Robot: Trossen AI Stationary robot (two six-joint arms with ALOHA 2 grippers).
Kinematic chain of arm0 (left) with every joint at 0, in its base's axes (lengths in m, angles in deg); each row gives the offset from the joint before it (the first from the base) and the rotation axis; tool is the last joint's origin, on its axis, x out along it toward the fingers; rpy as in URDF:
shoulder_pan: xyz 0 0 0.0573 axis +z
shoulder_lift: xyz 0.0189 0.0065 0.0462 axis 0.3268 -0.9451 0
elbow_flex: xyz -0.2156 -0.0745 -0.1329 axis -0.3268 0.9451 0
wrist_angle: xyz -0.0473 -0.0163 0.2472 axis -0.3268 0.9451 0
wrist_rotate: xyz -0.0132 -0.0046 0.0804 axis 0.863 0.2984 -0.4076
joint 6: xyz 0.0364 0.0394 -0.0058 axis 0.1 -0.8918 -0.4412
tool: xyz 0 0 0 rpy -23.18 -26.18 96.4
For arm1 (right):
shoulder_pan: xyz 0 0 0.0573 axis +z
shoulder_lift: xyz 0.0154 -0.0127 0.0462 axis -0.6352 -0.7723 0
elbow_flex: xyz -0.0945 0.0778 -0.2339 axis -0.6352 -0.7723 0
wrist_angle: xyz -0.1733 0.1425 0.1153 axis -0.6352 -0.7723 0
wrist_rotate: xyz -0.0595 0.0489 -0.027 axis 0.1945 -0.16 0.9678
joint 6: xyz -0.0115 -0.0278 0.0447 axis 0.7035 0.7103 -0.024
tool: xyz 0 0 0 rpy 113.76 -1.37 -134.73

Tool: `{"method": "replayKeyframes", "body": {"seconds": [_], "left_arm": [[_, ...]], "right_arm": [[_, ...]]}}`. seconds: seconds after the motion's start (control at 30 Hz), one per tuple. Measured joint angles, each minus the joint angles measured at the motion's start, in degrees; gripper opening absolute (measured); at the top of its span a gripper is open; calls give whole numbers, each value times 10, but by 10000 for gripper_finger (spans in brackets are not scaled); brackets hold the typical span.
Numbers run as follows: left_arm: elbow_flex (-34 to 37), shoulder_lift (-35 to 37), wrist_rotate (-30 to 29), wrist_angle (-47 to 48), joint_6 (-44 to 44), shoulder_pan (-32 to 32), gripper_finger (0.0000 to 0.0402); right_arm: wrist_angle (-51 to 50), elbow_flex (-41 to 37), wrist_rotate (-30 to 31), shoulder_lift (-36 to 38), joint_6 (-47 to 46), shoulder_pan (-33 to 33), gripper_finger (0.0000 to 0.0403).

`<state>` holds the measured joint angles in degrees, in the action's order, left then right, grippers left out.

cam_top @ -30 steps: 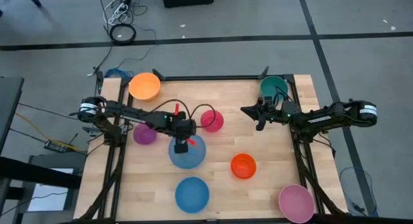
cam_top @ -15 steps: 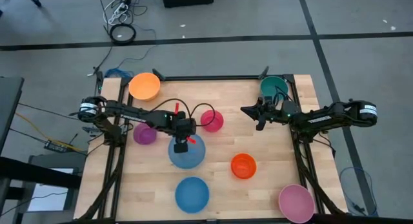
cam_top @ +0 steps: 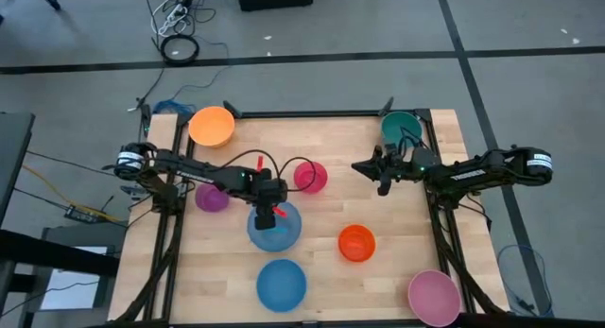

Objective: Nest bowls inside each other
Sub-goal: Stack the yellow bowl on top of the blue bowl

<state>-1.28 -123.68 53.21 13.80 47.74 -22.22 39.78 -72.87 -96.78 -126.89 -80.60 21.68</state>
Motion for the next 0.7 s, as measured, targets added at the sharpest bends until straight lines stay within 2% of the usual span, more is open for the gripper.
{"method": "replayKeyframes", "body": {"seconds": [0.2, 0.4, 0.57, 0.7], "left_arm": [[0, 44, -15, 18, 27, -3, 239], [0, 163, -60, 17, 41, -3, 245], [-1, 264, -109, 40, 54, -3, 244], [-1, 328, -171, 111, 88, -3, 243]], "right_arm": [[-44, 0, 0, 0, -8, 0, 0], [-109, 16, 0, 0, -26, 0, 0], [-266, 99, -4, 0, -3, 0, 0], [-408, 192, 5, 0, 50, 0, 0]]}}
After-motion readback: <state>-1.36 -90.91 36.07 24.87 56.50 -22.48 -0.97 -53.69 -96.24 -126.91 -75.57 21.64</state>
